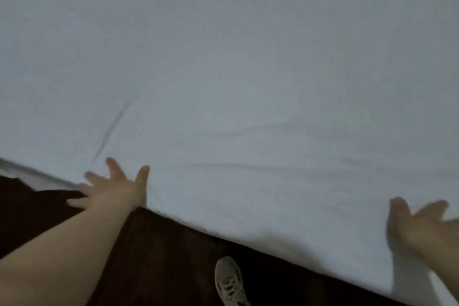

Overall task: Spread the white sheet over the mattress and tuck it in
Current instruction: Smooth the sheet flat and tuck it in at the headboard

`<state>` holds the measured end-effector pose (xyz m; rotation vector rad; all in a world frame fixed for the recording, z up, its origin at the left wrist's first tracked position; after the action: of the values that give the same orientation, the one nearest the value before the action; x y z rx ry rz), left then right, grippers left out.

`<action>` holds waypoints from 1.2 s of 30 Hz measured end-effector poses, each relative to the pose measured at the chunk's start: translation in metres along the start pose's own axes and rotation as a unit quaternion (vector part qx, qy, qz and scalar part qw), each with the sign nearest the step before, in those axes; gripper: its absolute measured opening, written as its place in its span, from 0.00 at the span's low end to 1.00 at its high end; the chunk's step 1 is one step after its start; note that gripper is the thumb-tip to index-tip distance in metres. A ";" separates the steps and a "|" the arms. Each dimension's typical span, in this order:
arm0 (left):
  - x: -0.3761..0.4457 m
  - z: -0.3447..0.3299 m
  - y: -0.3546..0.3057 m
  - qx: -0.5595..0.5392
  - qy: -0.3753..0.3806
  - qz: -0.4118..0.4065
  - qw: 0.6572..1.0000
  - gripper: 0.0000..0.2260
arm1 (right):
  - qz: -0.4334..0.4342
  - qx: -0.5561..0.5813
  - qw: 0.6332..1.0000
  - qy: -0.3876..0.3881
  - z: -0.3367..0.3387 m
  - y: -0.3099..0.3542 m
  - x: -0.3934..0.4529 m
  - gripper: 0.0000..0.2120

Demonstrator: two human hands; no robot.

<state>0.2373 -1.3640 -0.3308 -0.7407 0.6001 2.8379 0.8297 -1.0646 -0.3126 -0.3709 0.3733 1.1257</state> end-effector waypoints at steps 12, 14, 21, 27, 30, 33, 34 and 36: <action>-0.018 -0.024 -0.068 0.100 -0.032 -0.318 0.942 0.33 | 0.405 -0.112 0.898 0.129 -0.160 0.262 -0.234 0.37; 0.005 -0.018 -0.007 0.119 0.008 -0.236 0.964 0.33 | 0.404 -0.112 0.896 0.150 -0.158 0.221 -0.226 0.37; 0.018 0.075 0.107 0.178 -0.019 -0.175 0.968 0.28 | 0.074 -0.067 0.981 0.164 -0.062 0.109 -0.176 0.46; 0.002 0.121 -0.053 0.111 -0.083 -0.409 0.902 0.28 | 0.202 0.082 0.974 0.058 -0.017 0.256 -0.213 0.32; -0.010 0.103 -0.135 0.098 -0.107 -0.545 0.826 0.29 | 0.182 0.098 0.978 0.026 -0.049 0.296 -0.205 0.32; 0.081 0.073 -0.138 0.092 -0.127 -0.542 0.826 0.31 | 0.087 0.088 0.992 0.004 -0.121 0.334 -0.214 0.34; 0.097 0.082 -0.126 0.076 -0.155 -0.522 0.835 0.32 | 0.056 0.107 0.992 -0.035 -0.118 0.330 -0.222 0.34; 0.162 0.088 -0.075 0.051 -0.174 -0.467 0.866 0.33 | 0.044 0.120 0.988 -0.082 -0.135 0.364 -0.257 0.34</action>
<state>0.0760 -1.2530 -0.3664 -0.3280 0.2201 1.9305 0.3836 -1.1928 -0.3470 -0.0499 0.3781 1.1744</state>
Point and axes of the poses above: each hand's wrist, its own x-axis towards the middle knuckle, its own z-axis out of the back of the hand, y = z × x, the point moved 10 cm from there along x, towards the middle knuckle, and after that the axes turned 6 degrees about x, right-handed, at the moved point
